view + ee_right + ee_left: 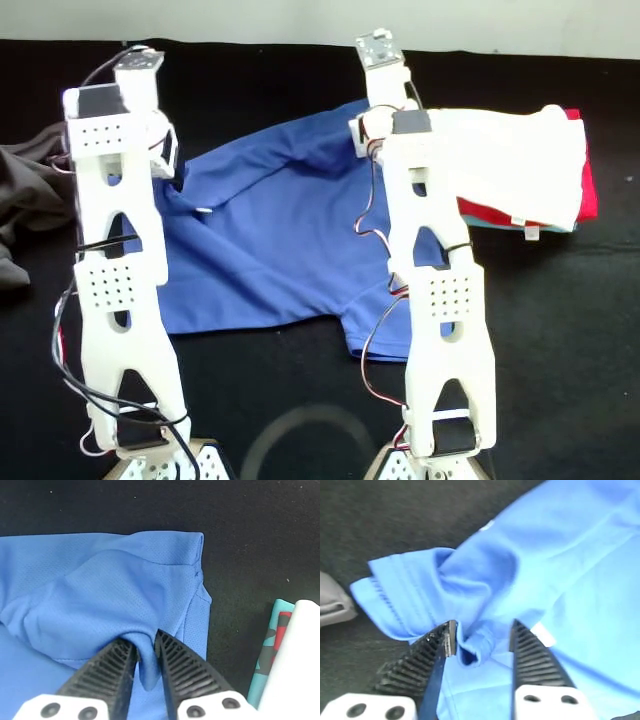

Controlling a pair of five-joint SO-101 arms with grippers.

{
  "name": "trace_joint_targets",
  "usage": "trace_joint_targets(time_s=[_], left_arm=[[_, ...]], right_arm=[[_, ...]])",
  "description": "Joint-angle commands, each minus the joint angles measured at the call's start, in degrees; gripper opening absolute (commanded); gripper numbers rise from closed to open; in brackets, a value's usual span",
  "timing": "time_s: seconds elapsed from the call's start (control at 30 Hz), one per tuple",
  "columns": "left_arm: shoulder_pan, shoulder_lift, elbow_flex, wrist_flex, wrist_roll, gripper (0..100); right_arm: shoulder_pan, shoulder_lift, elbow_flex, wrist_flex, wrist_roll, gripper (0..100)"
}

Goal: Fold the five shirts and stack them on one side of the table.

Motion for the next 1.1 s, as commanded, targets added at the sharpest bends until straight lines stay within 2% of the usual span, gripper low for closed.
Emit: trace_joint_targets(time_s=[0.0,0.27,0.43,0.67,0.8,1.07], left_arm=[[-1.63,-3.38,-4.35,0.7,0.53,17],[1.89,-12.35,-1.71,0.35,0.62,17],[5.32,-8.04,0.4,0.26,0.53,17],[3.12,-0.75,2.86,1.32,0.62,17],[1.19,-4.18,12.0,1.49,0.62,17],[0.92,-27.65,44.79,0.62,0.18,17]], right_arm=[[1.36,-1.36,-3.47,0.31,-0.18,0.6],[1.98,-0.84,-4.62,0.4,-0.09,0.6],[1.71,-0.66,-4.26,-0.22,-0.09,0.6],[1.98,-1.01,-4.62,-1.1,-0.09,0.6],[2.33,-0.75,-4.18,2.68,-0.09,0.6],[2.24,-0.75,-4.62,3.21,-0.09,0.6]])
